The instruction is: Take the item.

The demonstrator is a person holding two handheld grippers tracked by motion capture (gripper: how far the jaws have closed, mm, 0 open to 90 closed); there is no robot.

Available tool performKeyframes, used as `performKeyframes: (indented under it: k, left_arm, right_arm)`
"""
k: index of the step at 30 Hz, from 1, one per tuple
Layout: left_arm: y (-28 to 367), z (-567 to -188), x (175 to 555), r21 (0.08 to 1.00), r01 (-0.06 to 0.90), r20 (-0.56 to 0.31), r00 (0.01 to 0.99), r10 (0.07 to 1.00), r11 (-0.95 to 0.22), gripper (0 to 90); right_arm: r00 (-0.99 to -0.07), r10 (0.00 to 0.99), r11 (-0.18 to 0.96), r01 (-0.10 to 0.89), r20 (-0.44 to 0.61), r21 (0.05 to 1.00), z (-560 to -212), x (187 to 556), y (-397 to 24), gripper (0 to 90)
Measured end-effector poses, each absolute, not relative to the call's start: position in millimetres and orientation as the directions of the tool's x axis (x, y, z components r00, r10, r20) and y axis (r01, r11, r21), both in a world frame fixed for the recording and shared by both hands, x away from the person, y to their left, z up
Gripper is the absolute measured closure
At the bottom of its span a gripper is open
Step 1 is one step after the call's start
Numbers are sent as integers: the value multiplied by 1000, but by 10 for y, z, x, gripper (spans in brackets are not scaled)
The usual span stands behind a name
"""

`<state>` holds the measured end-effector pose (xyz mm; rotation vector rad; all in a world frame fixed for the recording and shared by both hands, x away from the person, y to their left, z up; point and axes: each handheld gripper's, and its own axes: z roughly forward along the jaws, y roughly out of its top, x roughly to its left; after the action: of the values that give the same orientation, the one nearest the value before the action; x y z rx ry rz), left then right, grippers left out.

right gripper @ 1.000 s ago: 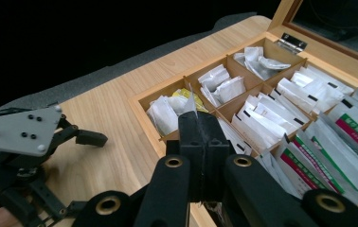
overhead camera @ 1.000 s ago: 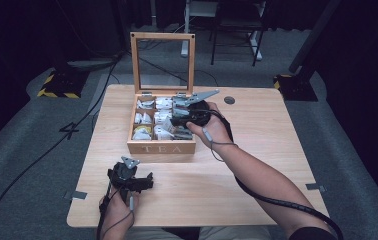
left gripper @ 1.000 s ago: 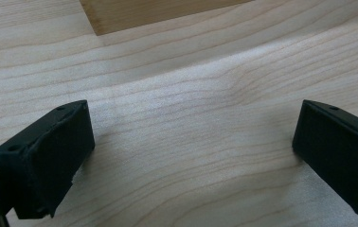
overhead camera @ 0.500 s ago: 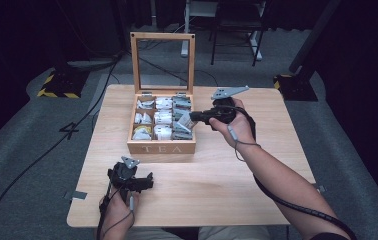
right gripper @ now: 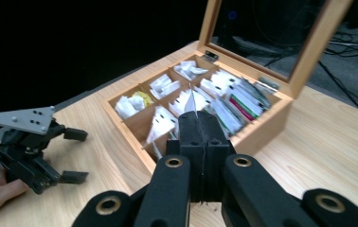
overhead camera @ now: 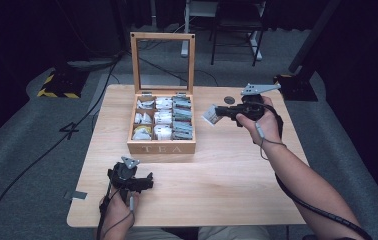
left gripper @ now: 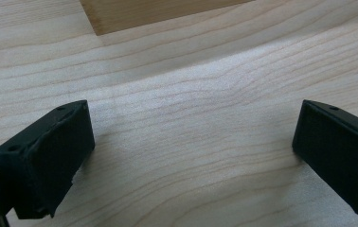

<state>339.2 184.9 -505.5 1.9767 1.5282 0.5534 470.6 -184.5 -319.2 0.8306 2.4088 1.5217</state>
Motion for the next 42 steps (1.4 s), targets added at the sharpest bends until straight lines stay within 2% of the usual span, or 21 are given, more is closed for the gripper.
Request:
performKeyframes:
  k: [17,32,42]
  left_arm:
    - [1849,-5054,3391,661,728,-21,260,965,-182,3]
    - [1842,-5054,3406,661,729,-24,257,966,-177,3]
    - [1842,-5054,3406,661,729,-24,257,966,-178,3]
  right_arm:
    - [-782,600,281,404,169,870,-3232,4699,-2358,900]
    - [-698,695,265,472,173,841,-3545,4722,-2902,900]
    - [-650,733,255,535,199,806,-3812,4736,-3097,900]
